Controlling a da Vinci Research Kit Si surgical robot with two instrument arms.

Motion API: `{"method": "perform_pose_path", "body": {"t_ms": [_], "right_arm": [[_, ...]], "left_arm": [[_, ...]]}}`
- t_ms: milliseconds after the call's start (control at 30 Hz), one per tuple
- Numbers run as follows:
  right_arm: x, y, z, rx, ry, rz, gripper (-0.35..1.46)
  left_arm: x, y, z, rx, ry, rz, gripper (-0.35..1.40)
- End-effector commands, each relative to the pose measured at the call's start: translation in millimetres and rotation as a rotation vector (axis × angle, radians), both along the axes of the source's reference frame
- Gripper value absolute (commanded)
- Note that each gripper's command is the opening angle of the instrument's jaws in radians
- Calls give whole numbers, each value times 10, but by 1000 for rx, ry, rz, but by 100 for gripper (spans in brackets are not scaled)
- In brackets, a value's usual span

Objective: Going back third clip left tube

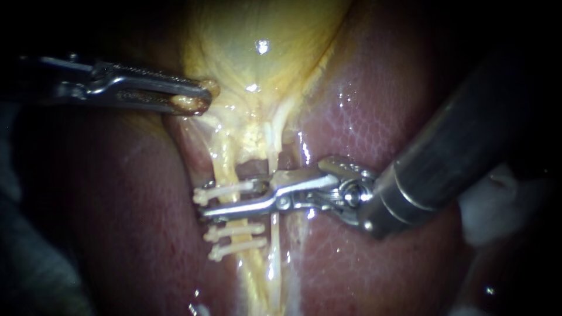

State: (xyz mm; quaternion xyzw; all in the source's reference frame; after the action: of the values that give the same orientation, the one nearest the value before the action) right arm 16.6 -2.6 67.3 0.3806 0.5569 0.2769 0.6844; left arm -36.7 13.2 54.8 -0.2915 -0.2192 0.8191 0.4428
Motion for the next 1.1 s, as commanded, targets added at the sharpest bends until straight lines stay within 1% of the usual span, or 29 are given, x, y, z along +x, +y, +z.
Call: {"method": "perform_pose_path", "body": {"t_ms": [33,100,233,300,367,567,633,733,900,967,1100], "right_arm": [[-4,1,-4,-31,-10,-8,48],[-15,0,-10,-97,-32,-17,49],[-42,3,-26,-219,-57,-37,49],[-58,7,-35,-284,-68,-51,50],[-79,14,-50,-342,-79,-66,50],[-122,30,-85,-453,-112,-87,50],[-130,33,-92,-481,-123,-92,50],[-136,34,-95,-508,-126,-93,50],[-141,34,-95,-529,-119,-100,50],[-143,34,-95,-535,-118,-102,50],[-147,35,-95,-540,-115,-105,50]], "left_arm": [[0,0,-1,0,-1,1,-35],[0,0,-1,0,-1,1,-35],[1,0,-1,0,-1,1,-35],[1,0,-1,0,-1,1,-35],[1,0,-1,0,-1,1,-35],[1,0,-1,0,-1,1,-35],[1,0,-1,0,-1,1,-35],[1,0,-1,0,-1,1,-35],[0,-1,0,-1,0,0,-35],[-2,-2,2,-3,1,-1,-35],[-12,-7,11,-9,6,-6,-35]]}}
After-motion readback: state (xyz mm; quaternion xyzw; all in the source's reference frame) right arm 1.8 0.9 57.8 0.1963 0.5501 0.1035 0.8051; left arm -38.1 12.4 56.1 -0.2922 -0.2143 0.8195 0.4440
